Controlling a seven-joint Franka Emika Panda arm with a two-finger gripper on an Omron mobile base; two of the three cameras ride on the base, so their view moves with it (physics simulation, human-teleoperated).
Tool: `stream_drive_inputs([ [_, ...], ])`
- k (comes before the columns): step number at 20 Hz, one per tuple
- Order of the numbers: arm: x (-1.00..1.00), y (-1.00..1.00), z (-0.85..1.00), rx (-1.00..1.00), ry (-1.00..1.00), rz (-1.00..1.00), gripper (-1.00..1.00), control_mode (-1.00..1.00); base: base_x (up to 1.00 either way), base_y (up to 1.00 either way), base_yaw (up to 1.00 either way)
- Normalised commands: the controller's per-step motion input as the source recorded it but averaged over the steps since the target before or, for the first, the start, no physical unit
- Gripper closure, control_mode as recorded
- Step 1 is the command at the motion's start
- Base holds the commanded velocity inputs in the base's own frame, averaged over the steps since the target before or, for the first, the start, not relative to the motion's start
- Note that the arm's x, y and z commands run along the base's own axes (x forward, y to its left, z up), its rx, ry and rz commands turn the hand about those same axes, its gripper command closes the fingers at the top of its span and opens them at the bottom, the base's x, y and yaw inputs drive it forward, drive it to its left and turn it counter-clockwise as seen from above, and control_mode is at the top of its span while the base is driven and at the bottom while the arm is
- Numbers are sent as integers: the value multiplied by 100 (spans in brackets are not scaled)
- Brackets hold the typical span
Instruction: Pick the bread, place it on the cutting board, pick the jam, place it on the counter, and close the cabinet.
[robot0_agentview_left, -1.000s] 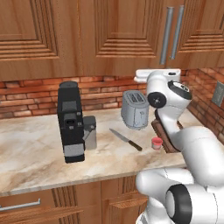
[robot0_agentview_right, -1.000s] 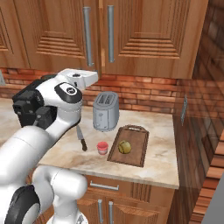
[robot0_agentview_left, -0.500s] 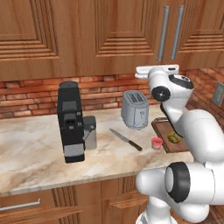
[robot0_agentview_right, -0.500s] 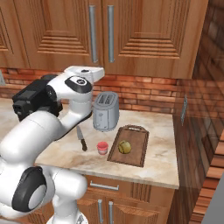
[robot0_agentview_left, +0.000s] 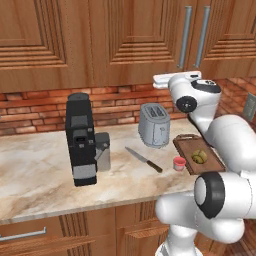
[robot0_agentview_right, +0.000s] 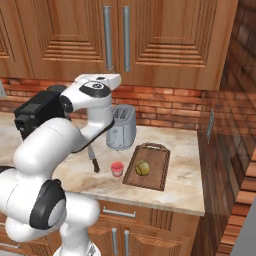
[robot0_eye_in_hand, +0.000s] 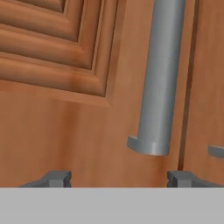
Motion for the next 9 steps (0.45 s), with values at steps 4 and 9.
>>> stream_drive_inputs([
  [4, 26, 0, 0, 0, 0, 2, -100, -100, 0, 0, 0],
  [9, 22, 0, 0, 0, 1, 1, -100, -100, 0, 0, 0],
])
